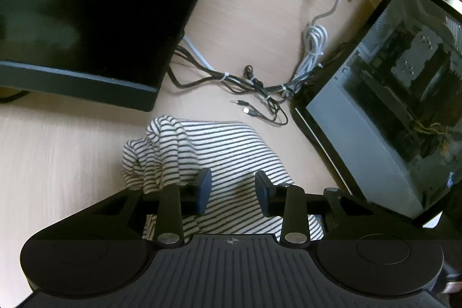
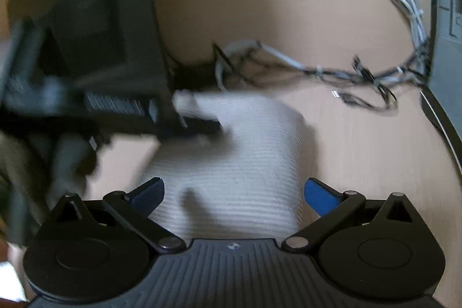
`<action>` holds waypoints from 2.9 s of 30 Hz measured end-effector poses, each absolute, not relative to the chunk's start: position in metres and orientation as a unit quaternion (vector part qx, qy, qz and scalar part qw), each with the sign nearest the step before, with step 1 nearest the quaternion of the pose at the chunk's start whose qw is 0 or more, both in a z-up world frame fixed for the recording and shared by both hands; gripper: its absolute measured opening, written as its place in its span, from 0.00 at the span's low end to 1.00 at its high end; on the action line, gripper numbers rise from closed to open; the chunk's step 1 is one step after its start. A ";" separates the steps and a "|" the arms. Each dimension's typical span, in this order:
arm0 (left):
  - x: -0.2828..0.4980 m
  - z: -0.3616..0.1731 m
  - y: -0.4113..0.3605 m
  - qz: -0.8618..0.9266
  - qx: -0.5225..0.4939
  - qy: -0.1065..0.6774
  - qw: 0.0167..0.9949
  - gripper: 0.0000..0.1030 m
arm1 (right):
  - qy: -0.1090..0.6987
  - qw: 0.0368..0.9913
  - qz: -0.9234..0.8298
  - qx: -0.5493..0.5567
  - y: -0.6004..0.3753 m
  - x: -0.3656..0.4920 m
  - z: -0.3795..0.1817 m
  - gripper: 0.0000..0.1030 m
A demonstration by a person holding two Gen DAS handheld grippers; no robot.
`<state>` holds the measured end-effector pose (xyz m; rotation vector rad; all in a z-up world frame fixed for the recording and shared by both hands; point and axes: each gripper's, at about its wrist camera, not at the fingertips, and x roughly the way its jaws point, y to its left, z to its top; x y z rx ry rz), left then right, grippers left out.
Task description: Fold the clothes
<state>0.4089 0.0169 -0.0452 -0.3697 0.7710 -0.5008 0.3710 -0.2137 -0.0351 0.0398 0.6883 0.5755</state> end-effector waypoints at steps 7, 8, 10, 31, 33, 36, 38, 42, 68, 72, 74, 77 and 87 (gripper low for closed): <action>0.394 -0.031 0.026 -0.232 -0.182 0.355 0.887 0.53 | 0.347 0.902 0.253 -0.049 -0.192 0.375 -0.049 1.00; 0.387 -0.024 0.028 -0.232 -0.180 0.343 0.892 0.67 | 0.350 0.899 0.261 -0.033 -0.199 0.376 -0.044 1.00; 0.375 -0.015 0.032 -0.219 -0.159 0.320 0.908 0.78 | 0.348 0.899 0.267 0.016 -0.221 0.375 -0.033 1.00; 0.335 -0.064 0.077 -0.154 -0.200 0.389 0.886 0.67 | 0.412 0.843 0.312 0.149 -0.202 0.404 -0.064 0.85; 0.325 -0.066 0.093 -0.134 -0.208 0.387 0.889 0.67 | 0.414 0.837 0.333 0.135 -0.186 0.403 -0.063 0.85; 0.314 -0.068 0.114 -0.102 -0.215 0.381 0.893 0.67 | 0.409 0.834 0.358 0.095 -0.155 0.405 -0.059 0.85; 0.310 -0.070 0.129 -0.083 -0.223 0.378 0.895 0.69 | 0.405 0.832 0.373 0.069 -0.135 0.408 -0.058 0.85; 0.301 -0.063 0.155 -0.059 -0.246 0.373 0.893 0.72 | 0.381 0.841 0.383 0.017 -0.114 0.401 -0.049 0.86; 0.373 -0.058 0.157 -0.095 -0.179 0.375 0.904 0.74 | 0.258 0.856 0.426 -0.137 -0.095 0.324 -0.014 0.76; 0.369 -0.059 0.160 -0.096 -0.188 0.374 0.903 0.75 | 0.322 0.870 0.372 -0.032 -0.127 0.361 -0.025 0.76; 0.364 -0.057 0.161 -0.095 -0.198 0.375 0.901 0.73 | 0.356 0.863 0.358 0.020 -0.139 0.373 -0.036 0.76; 0.345 -0.051 0.161 -0.114 -0.210 0.376 0.895 0.73 | 0.394 0.843 0.360 0.069 -0.144 0.375 -0.058 0.83; 0.320 -0.070 0.175 -0.078 -0.217 0.396 0.889 0.79 | 0.329 0.850 0.396 -0.115 -0.076 0.338 -0.045 0.63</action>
